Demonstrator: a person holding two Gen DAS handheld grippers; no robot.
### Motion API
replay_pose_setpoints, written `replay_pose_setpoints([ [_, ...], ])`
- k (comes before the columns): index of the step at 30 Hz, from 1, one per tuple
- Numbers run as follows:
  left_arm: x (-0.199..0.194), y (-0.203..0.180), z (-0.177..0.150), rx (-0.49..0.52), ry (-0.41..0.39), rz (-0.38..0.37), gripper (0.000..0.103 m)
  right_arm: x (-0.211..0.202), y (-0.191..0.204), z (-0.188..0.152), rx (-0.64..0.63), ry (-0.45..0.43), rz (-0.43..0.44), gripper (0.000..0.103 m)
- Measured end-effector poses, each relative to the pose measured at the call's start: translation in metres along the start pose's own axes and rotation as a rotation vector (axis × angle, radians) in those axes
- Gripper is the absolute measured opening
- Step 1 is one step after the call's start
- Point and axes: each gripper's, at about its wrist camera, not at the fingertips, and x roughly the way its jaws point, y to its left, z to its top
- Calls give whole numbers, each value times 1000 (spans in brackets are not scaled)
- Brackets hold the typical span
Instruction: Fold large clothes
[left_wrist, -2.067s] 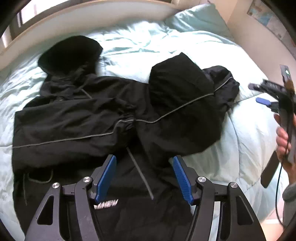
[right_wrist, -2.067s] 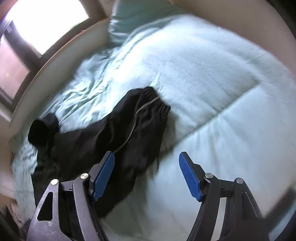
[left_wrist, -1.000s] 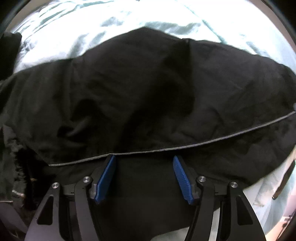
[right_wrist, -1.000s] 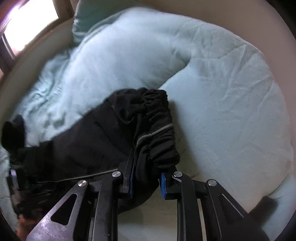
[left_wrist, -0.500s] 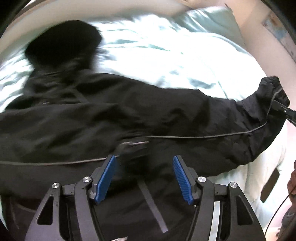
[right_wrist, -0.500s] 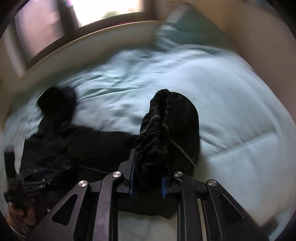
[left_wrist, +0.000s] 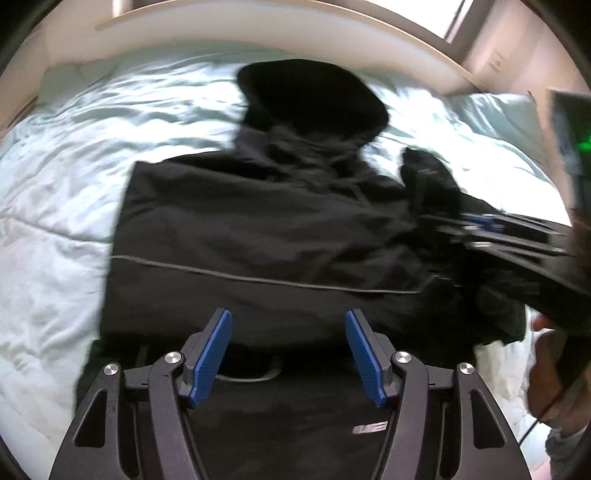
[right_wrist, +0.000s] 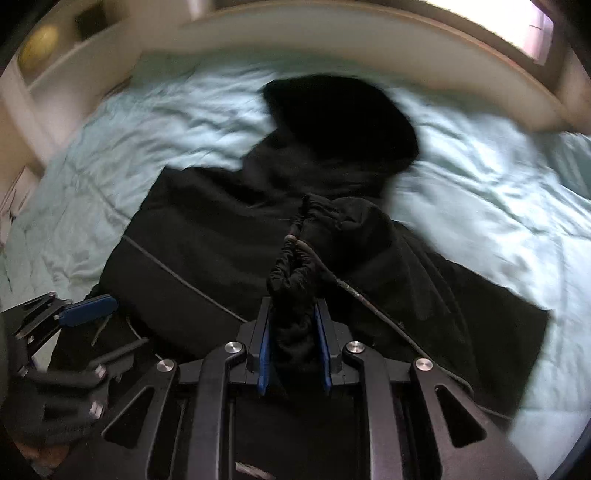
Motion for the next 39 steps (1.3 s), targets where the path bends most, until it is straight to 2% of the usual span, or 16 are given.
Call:
replay_pose_setpoints([
  [5,1,48,-5,-56,10,29,65,78,51,18,-35,122,71,23],
  [9,11,79,-11,-90,34,51,65,138,68,20,-18,208,48,26],
  [11,16,89,-13,-102,41,50,66,153,69,17,1,217,61,31],
  [12,18,93,-13,-107,45,48,65,153,68,18,14,213,91,39],
  [13,20,96,-14,-110,47,45,65,154,66,18,29,214,133,52],
  [15,25,99,-13,-112,52,24,65,147,57,17,78,217,246,64],
  [18,28,98,-6,-111,48,-46,65,122,42,11,117,189,311,64],
  [22,38,82,9,-66,53,-169,66,78,10,-8,169,122,301,64],
  [26,64,63,28,-35,83,-250,66,47,-26,-26,229,97,243,64],
  [29,96,56,43,-57,126,-278,66,27,-59,-45,280,101,218,64],
  [33,132,45,54,-53,180,-273,65,10,-87,-71,314,113,164,64],
  [35,139,40,57,-45,175,-288,53,9,-93,-79,329,120,154,64],
  [36,141,37,57,-40,182,-285,30,7,-96,-83,335,123,151,64],
  [37,141,35,58,-30,179,-264,23,6,-98,-85,338,123,146,64],
  [39,132,33,59,-27,133,-256,19,-2,-103,-89,343,111,132,64],
])
